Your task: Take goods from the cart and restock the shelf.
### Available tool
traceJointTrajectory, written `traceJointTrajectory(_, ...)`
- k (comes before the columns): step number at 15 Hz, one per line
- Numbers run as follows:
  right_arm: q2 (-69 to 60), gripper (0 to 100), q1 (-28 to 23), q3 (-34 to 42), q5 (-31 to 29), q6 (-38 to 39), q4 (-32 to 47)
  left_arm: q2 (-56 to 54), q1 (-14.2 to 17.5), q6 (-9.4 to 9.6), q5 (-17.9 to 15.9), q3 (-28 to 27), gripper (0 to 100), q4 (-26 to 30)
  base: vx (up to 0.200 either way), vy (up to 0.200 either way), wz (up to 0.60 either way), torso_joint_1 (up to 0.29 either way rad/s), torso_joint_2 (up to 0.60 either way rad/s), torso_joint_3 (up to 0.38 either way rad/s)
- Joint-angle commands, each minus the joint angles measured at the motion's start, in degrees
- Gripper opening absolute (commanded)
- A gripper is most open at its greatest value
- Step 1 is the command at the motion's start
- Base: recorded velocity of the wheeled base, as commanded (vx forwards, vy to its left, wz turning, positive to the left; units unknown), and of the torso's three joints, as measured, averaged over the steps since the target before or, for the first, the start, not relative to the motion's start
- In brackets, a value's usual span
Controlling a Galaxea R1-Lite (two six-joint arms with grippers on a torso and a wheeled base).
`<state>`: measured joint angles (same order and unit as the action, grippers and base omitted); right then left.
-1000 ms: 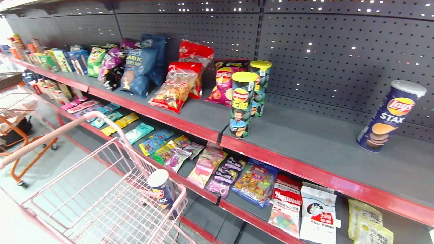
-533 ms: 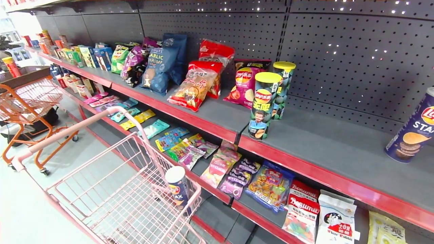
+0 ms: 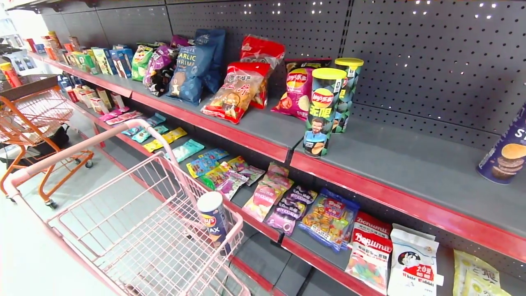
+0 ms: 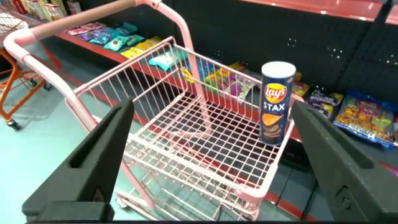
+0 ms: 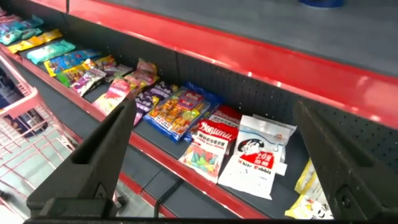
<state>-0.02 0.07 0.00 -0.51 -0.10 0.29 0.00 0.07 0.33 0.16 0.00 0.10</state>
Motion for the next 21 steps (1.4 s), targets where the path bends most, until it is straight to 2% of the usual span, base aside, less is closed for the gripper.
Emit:
traceJointTrajectory(1, 0.02, 100, 0.01, 0.00, -0.02, 0.01, -0.03, 0.00, 0.01, 0.02, 0.02, 0.00, 100, -0.01, 0.000, 0.000, 0.00, -0.154, 0.39, 0.237)
traceJointTrajectory(10, 0.02, 100, 0.01, 0.00, -0.02, 0.01, -0.03, 0.09, 0.01, 0.02, -0.07, 0.00, 100, -0.01, 0.000, 0.000, 0.00, -0.189, 0.53, 0.334)
traceJointTrajectory(13, 0.02, 100, 0.01, 0.00, -0.02, 0.01, -0.03, 0.00, 0.01, 1.16, -0.77, 0.00, 100, -0.19, 0.000, 0.000, 0.00, -0.090, 0.29, 0.190)
traceJointTrajectory(14, 0.02, 100, 0.01, 0.00, -0.02, 0.10, -0.03, 0.35, 0.01, 1.08, -1.21, -1.58, 100, -1.06, 0.000, 0.000, 0.00, -0.022, 0.09, 0.051)
traceJointTrajectory(15, 0.02, 100, 0.01, 0.00, -0.02, 0.10, -0.03, 6.24, -1.48, -1.30, -1.83, -9.05, 100, -3.09, 0.000, 0.000, 0.00, -0.012, 0.06, 0.027)
traceJointTrajectory(16, 0.02, 100, 0.01, 0.00, -0.02, 0.10, -0.03, 12.39, -2.53, -4.28, -1.92, -13.97, 100, -3.61, 0.000, 0.000, 0.00, 0.000, 0.00, 0.000)
traceJointTrajectory(17, 0.02, 100, 0.01, 0.00, -0.02, 0.10, -0.03, 23.12, -4.12, -9.03, -2.00, -23.73, 100, -3.79, 0.000, 0.000, 0.00, 0.000, 0.00, 0.000)
traceJointTrajectory(18, 0.02, 100, 0.01, 0.00, -0.02, 0.01, -0.03, 26.46, -4.20, -9.12, -2.09, -25.84, 100, -3.88, 0.000, 0.000, 0.00, 0.000, 0.00, 0.000)
traceJointTrajectory(19, 0.02, 100, 0.01, 0.00, -0.02, 0.10, -0.03, 37.53, -4.12, -7.71, -2.09, -30.41, 100, -5.28, 0.000, 0.000, 0.00, 0.000, 0.00, 0.000)
traceJointTrajectory(20, 0.02, 100, 0.01, 0.00, -0.02, 0.10, -0.03, 46.14, -3.68, -6.66, -1.92, -31.11, 100, -9.15, 0.000, 0.000, 0.00, 0.000, 0.00, 0.000)
traceJointTrajectory(21, 0.02, 100, 0.01, 0.00, -0.10, 0.10, -0.03, 54.67, -2.45, -7.62, -1.92, -30.15, 100, -16.88, 0.000, 0.000, 0.00, 0.000, 0.00, 0.000)
